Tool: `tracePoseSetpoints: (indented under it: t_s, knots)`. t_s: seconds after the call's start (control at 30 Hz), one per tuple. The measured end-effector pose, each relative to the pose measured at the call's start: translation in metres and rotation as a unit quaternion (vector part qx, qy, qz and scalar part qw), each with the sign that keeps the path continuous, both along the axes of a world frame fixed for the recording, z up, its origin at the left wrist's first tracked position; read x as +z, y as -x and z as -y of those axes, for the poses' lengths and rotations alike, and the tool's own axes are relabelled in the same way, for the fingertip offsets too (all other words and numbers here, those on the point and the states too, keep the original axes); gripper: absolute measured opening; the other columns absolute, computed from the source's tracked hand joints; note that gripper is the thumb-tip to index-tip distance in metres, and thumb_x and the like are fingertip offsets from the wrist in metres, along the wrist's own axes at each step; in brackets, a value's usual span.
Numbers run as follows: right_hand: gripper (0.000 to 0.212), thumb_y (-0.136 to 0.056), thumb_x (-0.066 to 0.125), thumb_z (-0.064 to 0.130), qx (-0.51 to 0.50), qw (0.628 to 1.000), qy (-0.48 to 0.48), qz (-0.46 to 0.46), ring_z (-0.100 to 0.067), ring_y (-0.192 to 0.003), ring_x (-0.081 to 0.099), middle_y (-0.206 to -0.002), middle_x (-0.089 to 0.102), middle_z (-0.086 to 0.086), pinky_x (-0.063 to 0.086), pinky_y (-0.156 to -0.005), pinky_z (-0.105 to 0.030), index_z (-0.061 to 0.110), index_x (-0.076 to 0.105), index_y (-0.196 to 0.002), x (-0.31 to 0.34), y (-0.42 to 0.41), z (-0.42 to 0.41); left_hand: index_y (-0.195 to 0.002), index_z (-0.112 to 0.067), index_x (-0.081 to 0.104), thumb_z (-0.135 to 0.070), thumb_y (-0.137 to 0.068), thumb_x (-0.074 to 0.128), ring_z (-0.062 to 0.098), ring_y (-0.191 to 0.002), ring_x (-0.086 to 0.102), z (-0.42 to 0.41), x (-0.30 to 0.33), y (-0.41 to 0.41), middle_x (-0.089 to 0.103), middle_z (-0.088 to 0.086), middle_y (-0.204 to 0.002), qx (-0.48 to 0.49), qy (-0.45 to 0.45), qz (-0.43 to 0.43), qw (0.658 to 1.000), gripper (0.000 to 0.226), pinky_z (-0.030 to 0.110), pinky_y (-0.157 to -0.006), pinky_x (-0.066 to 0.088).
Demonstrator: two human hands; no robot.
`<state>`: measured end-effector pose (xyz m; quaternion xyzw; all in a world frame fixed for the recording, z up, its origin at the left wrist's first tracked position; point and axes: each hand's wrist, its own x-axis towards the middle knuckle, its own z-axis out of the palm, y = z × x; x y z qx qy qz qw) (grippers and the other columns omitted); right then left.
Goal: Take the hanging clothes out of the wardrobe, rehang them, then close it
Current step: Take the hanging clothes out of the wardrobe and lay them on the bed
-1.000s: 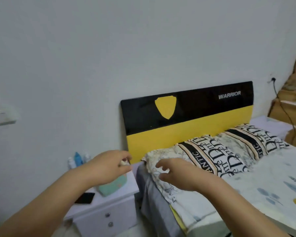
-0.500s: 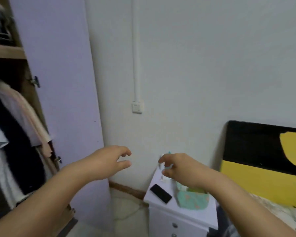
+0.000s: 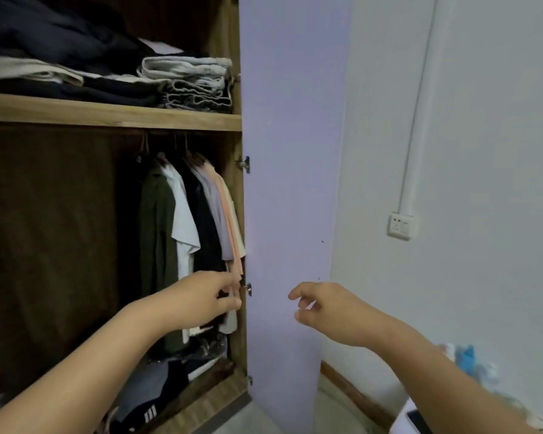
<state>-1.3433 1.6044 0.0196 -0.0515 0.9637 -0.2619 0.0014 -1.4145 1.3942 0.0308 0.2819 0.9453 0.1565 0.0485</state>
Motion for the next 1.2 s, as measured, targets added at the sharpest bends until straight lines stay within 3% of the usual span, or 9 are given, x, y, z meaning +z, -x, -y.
tracePoseSetpoints:
  t_s: [0.1, 0.33, 0.47, 0.67, 0.77, 0.97, 1.2]
  knots:
    - [0.035, -0.096, 0.049, 0.026, 0.013, 1.0, 0.011, -0.014, -0.011, -0.096, 0.051, -0.11, 0.051, 0.004, 0.038, -0.08, -0.017, 0.023, 0.049, -0.13, 0.005, 0.041, 0.022, -0.134, -0.023, 0.045, -0.036, -0.094, 0.05, 0.01, -0.116, 0.052, 0.025, 0.005, 0.036, 0.051, -0.003, -0.134, 0.028, -0.008, 0.002, 1.0, 0.043, 0.02, -0.096, 0.042]
    - [0.028, -0.096, 0.048, 0.016, 0.028, 0.997, 0.064, -0.02, -0.016, -0.09, 0.056, -0.111, 0.06, -0.009, 0.04, -0.058, -0.003, 0.018, 0.054, -0.123, 0.007, 0.121, 0.061, -0.134, -0.022, 0.046, -0.037, -0.093, 0.052, 0.014, -0.116, 0.053, 0.06, 0.006, 0.107, 0.052, 0.001, -0.133, 0.088, -0.038, 0.001, 0.995, 0.044, 0.029, -0.1, 0.044]
    - [0.032, -0.095, 0.051, 0.02, 0.05, 0.996, 0.075, -0.014, -0.016, -0.091, 0.057, -0.113, 0.06, -0.008, 0.042, -0.062, -0.006, 0.018, 0.053, -0.127, 0.003, 0.17, 0.077, -0.133, -0.021, 0.046, -0.038, -0.093, 0.051, 0.015, -0.113, 0.053, 0.071, 0.0, 0.138, 0.052, 0.001, -0.133, 0.124, -0.056, 0.0, 0.991, 0.044, 0.029, -0.097, 0.045]
    - [0.033, -0.094, 0.052, 0.018, 0.104, 0.988, 0.111, -0.029, -0.006, -0.08, 0.053, -0.094, 0.055, 0.006, 0.043, -0.068, -0.01, 0.017, 0.052, -0.126, 0.008, 0.254, 0.089, -0.134, -0.018, 0.045, -0.036, -0.094, 0.05, 0.015, -0.114, 0.053, 0.084, -0.004, 0.191, 0.053, 0.002, -0.131, 0.179, -0.067, -0.007, 0.982, 0.044, 0.025, -0.096, 0.044]
    - [0.035, -0.093, 0.054, 0.016, 0.126, 0.981, 0.144, -0.03, -0.009, -0.086, 0.056, -0.088, 0.055, 0.008, 0.048, -0.081, -0.019, 0.014, 0.051, -0.128, 0.012, 0.299, 0.093, -0.135, -0.019, 0.044, -0.036, -0.094, 0.05, 0.015, -0.116, 0.052, 0.089, -0.002, 0.222, 0.051, 0.001, -0.133, 0.205, -0.066, -0.014, 0.976, 0.045, 0.024, -0.097, 0.043]
    - [0.042, -0.092, 0.053, 0.017, 0.169, 0.97, 0.166, -0.052, -0.014, -0.104, 0.057, -0.11, 0.056, 0.003, 0.044, -0.088, -0.022, 0.016, 0.047, -0.134, 0.028, 0.391, 0.11, -0.134, -0.021, 0.044, -0.036, -0.094, 0.05, 0.012, -0.115, 0.052, 0.099, 0.005, 0.278, 0.052, 0.0, -0.133, 0.257, -0.091, -0.039, 0.961, 0.044, 0.021, -0.094, 0.043]
    - [0.054, -0.094, 0.051, 0.009, 0.208, 0.948, 0.239, -0.04, -0.015, -0.13, 0.041, -0.144, 0.041, -0.006, 0.031, -0.094, -0.015, 0.014, 0.033, -0.144, 0.039, 0.466, 0.159, -0.135, -0.023, 0.044, -0.037, -0.093, 0.05, 0.009, -0.116, 0.052, 0.133, 0.006, 0.328, 0.052, -0.004, -0.132, 0.279, -0.092, -0.05, 0.955, 0.044, 0.024, -0.097, 0.045]
